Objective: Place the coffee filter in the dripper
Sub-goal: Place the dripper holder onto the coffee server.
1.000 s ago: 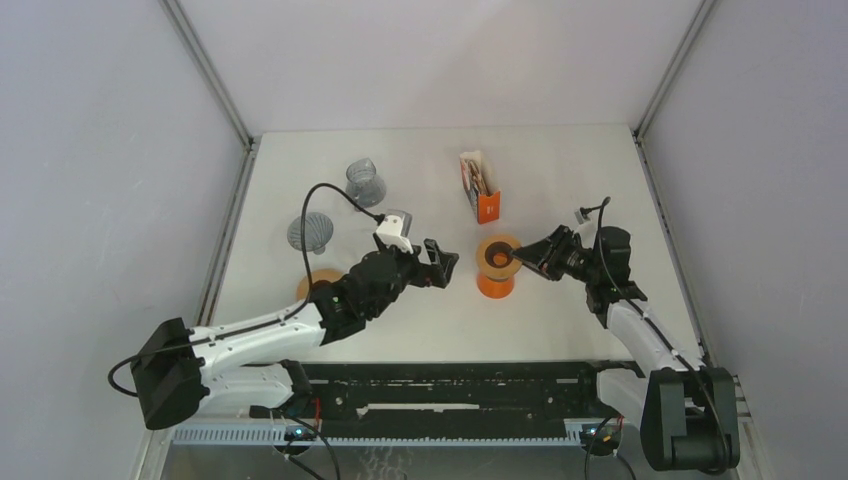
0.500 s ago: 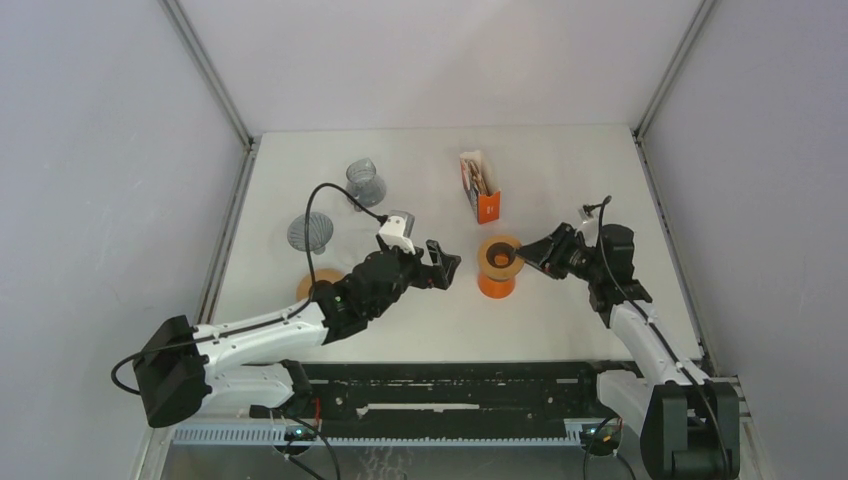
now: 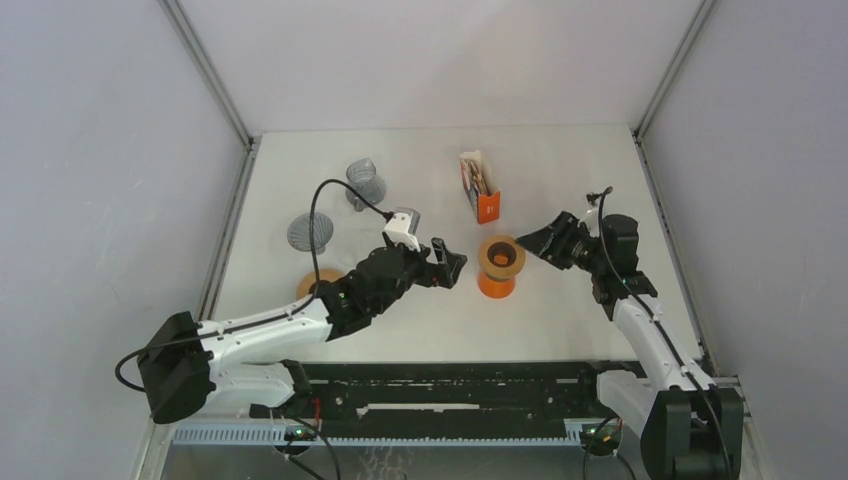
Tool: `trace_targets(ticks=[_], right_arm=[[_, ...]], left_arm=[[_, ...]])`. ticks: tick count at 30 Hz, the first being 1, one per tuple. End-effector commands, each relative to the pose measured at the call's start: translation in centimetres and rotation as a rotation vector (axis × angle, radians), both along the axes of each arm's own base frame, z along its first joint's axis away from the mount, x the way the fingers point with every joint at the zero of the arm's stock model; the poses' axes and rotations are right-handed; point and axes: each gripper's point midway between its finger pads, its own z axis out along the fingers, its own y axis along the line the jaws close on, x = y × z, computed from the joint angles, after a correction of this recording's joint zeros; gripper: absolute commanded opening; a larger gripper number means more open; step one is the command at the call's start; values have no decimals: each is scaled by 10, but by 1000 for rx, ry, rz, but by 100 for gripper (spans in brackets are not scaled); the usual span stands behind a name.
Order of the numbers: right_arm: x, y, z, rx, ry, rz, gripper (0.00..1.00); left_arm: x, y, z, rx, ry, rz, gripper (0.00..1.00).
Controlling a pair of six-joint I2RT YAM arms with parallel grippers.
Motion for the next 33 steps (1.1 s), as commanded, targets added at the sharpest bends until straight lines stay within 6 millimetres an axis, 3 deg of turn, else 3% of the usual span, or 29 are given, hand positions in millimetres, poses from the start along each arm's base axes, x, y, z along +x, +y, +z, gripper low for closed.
trace_targets(ticks=[1, 10, 16, 25, 33], right_arm=[[7, -3, 14, -72, -81, 8, 63], [-5, -10, 14, -180, -91, -8, 75], [-26, -6, 13, -244, -75, 5, 77], [-62, 17, 9, -344, -66, 83, 81], [-68, 36, -8, -405, -33, 141, 83]], left_arm=[[4, -15, 39, -95, -33, -26, 97], [5, -13, 40, -94, -27, -12, 97], [5, -5, 35, -73, -14, 8, 97], [10, 17, 19, -38, 3, 75, 97], [10, 43, 13, -6, 5, 136, 98]])
